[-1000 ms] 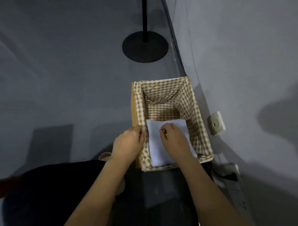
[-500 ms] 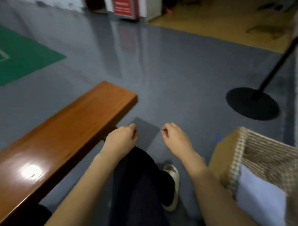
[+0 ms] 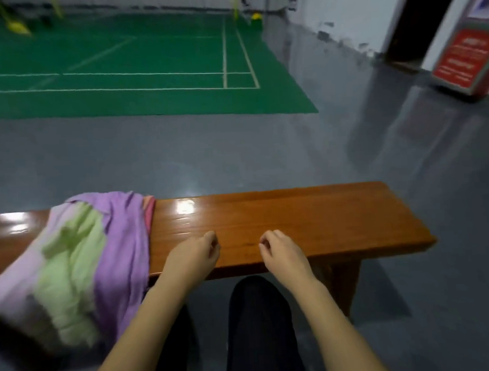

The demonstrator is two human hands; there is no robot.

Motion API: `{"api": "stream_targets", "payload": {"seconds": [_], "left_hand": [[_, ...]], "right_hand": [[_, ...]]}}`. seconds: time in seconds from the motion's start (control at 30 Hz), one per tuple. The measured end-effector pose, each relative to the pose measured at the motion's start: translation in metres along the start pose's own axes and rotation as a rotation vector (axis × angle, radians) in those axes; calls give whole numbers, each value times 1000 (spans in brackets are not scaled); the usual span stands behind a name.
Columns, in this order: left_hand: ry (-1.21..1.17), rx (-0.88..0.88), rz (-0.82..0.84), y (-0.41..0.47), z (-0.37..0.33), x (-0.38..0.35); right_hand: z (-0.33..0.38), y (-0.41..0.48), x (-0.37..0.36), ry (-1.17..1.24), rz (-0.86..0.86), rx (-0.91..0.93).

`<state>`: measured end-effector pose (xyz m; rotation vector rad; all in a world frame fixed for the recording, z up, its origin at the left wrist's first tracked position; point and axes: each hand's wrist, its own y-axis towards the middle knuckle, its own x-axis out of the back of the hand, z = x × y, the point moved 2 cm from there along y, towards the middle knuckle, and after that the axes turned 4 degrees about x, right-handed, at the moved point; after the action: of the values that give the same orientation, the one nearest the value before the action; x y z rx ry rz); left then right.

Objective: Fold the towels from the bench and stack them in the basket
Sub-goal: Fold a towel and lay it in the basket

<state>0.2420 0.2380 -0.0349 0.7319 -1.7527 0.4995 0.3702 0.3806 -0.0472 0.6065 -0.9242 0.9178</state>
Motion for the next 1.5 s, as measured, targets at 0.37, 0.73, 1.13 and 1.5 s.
{"api": "stream_targets", "payload": {"seconds": [0.37,0.73,1.13,1.5], "left_hand": [[-58,354,-113,-55,134,23],[-99,534,-137,-48,251,48],[-124,490,-203,29,264,16],[10,588,-232,48,260,-6]], "right_hand": [[133,57,-85,69,111,347],[219,122,-167,99,227,348],[219,175,-206,97,244,237],[210,186,-210,283,181,-110]]}}
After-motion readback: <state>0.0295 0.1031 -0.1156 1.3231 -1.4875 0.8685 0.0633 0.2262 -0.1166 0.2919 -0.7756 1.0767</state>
